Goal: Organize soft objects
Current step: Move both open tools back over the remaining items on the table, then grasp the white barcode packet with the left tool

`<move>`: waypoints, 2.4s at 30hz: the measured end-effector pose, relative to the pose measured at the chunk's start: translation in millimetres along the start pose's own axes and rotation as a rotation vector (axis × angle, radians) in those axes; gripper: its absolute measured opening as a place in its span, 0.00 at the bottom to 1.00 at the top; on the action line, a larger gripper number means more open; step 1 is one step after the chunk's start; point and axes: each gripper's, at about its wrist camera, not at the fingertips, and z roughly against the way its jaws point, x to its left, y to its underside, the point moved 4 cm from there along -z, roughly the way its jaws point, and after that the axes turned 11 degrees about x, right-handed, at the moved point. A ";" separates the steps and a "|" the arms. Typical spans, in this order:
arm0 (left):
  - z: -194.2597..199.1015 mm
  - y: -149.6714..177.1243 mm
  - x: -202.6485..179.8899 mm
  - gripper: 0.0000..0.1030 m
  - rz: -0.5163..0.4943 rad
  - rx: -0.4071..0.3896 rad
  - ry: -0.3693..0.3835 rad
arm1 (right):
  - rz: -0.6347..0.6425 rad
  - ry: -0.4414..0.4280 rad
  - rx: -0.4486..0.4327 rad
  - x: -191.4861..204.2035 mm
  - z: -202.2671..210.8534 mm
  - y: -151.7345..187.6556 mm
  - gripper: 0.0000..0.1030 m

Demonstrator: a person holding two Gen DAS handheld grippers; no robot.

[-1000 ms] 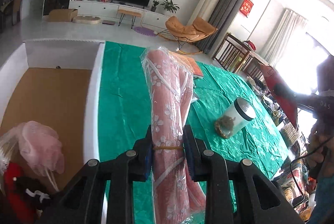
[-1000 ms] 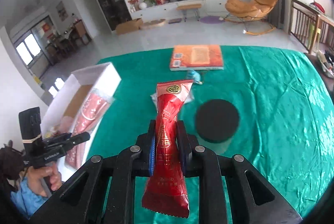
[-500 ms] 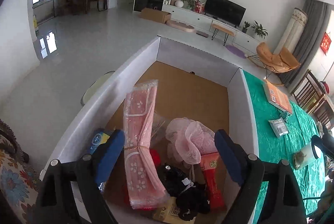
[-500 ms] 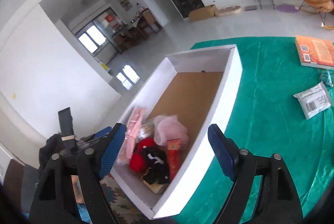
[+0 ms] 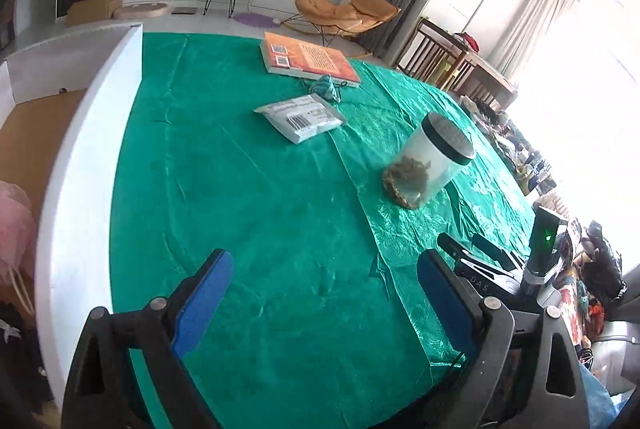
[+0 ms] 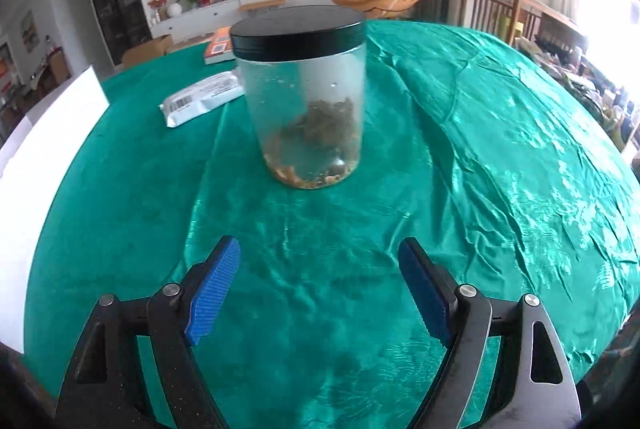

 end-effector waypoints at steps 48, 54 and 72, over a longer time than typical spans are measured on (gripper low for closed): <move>-181.9 -188.6 32.5 0.72 -0.177 0.139 -0.293 | -0.048 0.032 0.061 -6.8 -32.2 7.6 0.87; -130.0 -103.0 58.4 0.72 -0.008 0.053 -0.370 | -0.056 0.020 0.056 -8.6 -31.7 7.9 0.87; -106.8 -62.9 91.2 0.94 0.014 -0.003 -0.441 | -0.079 -0.173 -0.064 -67.1 43.9 -149.3 0.86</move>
